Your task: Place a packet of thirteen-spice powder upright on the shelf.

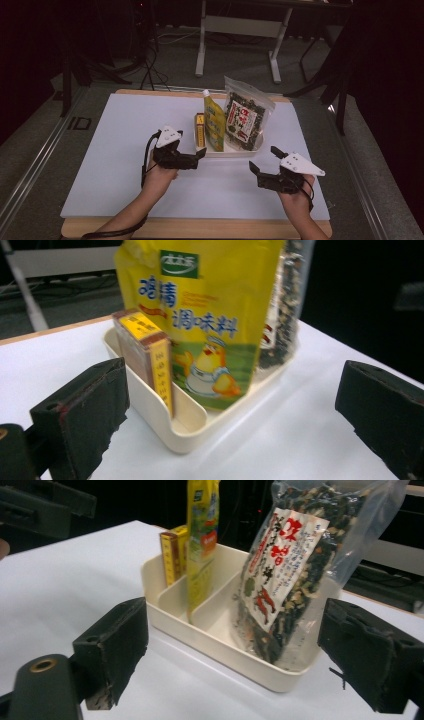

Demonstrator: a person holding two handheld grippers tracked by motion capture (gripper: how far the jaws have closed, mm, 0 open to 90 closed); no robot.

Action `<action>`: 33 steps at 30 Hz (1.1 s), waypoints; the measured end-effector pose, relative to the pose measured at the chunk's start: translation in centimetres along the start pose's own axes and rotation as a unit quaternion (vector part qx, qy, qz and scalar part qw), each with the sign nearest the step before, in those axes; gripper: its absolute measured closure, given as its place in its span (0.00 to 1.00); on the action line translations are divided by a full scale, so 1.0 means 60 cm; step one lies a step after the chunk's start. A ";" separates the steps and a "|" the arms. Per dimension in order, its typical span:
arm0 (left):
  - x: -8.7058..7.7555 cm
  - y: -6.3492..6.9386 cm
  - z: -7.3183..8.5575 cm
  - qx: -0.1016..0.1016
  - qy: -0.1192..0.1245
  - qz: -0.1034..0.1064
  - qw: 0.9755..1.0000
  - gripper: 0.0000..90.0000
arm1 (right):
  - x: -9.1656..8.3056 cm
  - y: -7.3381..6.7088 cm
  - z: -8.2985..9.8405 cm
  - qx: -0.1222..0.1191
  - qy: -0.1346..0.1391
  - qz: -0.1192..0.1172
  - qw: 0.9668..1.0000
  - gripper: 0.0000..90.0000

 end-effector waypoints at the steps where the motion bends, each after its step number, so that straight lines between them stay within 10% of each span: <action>1: -0.007 0.008 0.003 0.008 0.000 0.014 1.000 0.01 | -0.002 0.000 0.000 0.001 0.003 0.003 1.000 0.13; 17: -0.050 0.041 0.026 0.023 -0.005 0.069 0.997 0.01 | -0.025 0.006 0.004 0.037 -0.004 -0.034 0.999 0.10; 33: -0.114 0.016 0.081 0.020 -0.017 0.050 0.998 0.01 | -0.039 -0.005 0.022 0.035 -0.019 -0.056 0.998 0.11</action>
Point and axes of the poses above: each handheld gripper's, and its own axes: x roughly forward along the jaws, z roughly out of its underside, y roughly to its right, the point moved 5 cm from there along x, roughly forward along the jaws, and after that the axes turned 14 degrees about z, right-handed, at the moved point
